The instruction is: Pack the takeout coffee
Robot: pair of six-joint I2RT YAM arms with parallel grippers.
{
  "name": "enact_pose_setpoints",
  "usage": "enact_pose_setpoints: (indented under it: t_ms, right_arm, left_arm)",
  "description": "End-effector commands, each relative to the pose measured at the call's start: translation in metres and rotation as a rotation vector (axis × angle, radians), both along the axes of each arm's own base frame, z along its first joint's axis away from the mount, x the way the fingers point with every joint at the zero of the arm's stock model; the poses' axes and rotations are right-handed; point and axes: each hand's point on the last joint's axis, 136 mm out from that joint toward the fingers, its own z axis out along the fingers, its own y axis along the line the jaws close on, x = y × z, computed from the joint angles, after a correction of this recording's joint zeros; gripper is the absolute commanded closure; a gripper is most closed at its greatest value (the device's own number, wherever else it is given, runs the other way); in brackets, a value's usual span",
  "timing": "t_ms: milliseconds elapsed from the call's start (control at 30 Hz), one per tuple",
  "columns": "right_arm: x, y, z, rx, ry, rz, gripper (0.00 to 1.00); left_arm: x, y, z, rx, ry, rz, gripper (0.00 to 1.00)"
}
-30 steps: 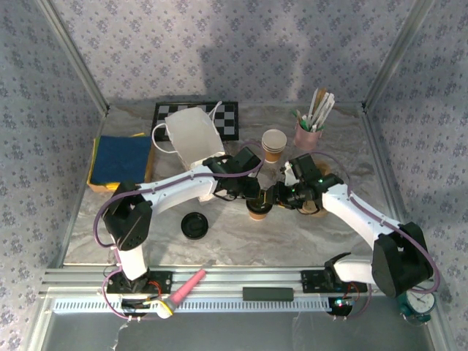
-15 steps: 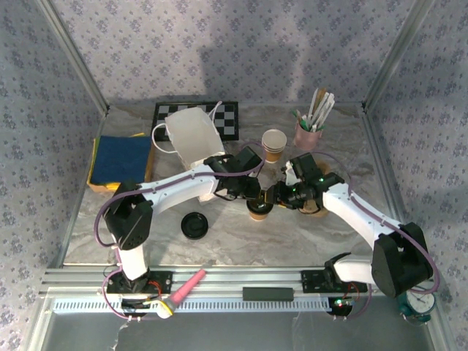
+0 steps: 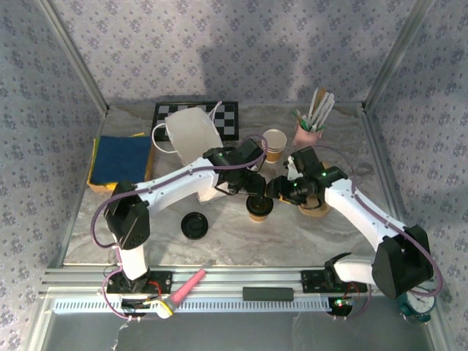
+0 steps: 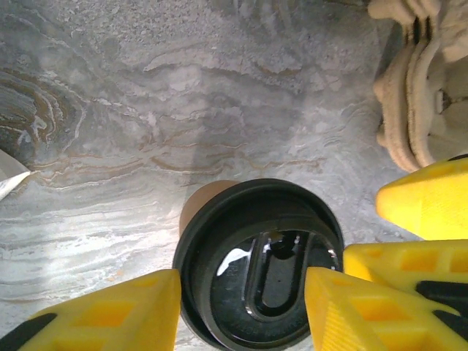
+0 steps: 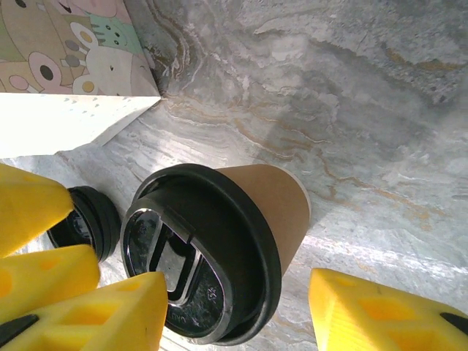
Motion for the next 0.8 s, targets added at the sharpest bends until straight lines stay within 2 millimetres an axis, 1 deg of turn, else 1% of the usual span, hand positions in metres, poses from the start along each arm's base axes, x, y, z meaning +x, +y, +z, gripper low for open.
enact_pose_setpoints:
  t_ms: [0, 67, 200, 367, 400, 433, 567, 600, 667, 767]
  right_arm:
    - [-0.001, -0.008, 0.016, -0.039, -0.039, -0.003, 0.42]
    - [-0.001, -0.01, 0.019, -0.059, -0.051, -0.003, 0.39]
    - [0.0, -0.015, 0.026, -0.124, -0.083, -0.002, 0.35]
    - [-0.002, -0.013, 0.032, -0.219, -0.119, 0.019, 0.29]
    - [-0.002, -0.012, 0.034, -0.232, -0.125, 0.022, 0.27]
    - [-0.001, -0.012, 0.035, -0.244, -0.13, 0.021, 0.25]
    - [0.003, -0.012, 0.043, -0.267, -0.153, 0.003, 0.16]
    - [0.004, -0.012, 0.046, -0.271, -0.164, 0.0, 0.02]
    - [0.005, -0.01, 0.052, -0.281, -0.178, -0.001, 0.0]
    - [0.006, -0.007, 0.057, -0.287, -0.188, 0.002, 0.0]
  left_arm:
    - [0.003, 0.005, 0.026, -0.025, -0.025, 0.014, 0.48]
    - [0.005, 0.011, 0.039, -0.046, -0.045, 0.03, 0.41]
    - [0.012, 0.025, 0.07, -0.084, -0.104, 0.063, 0.34]
    - [0.014, 0.049, 0.099, -0.108, -0.169, 0.109, 0.09]
    - [0.015, 0.056, 0.105, -0.108, -0.185, 0.119, 0.02]
    - [0.016, 0.062, 0.111, -0.111, -0.201, 0.133, 0.0]
    - [0.02, 0.092, 0.132, -0.138, -0.241, 0.197, 0.0]
    - [0.021, 0.1, 0.137, -0.144, -0.251, 0.221, 0.0]
    - [0.021, 0.112, 0.148, -0.164, -0.274, 0.238, 0.0]
    - [0.016, 0.121, 0.161, -0.19, -0.296, 0.234, 0.0]
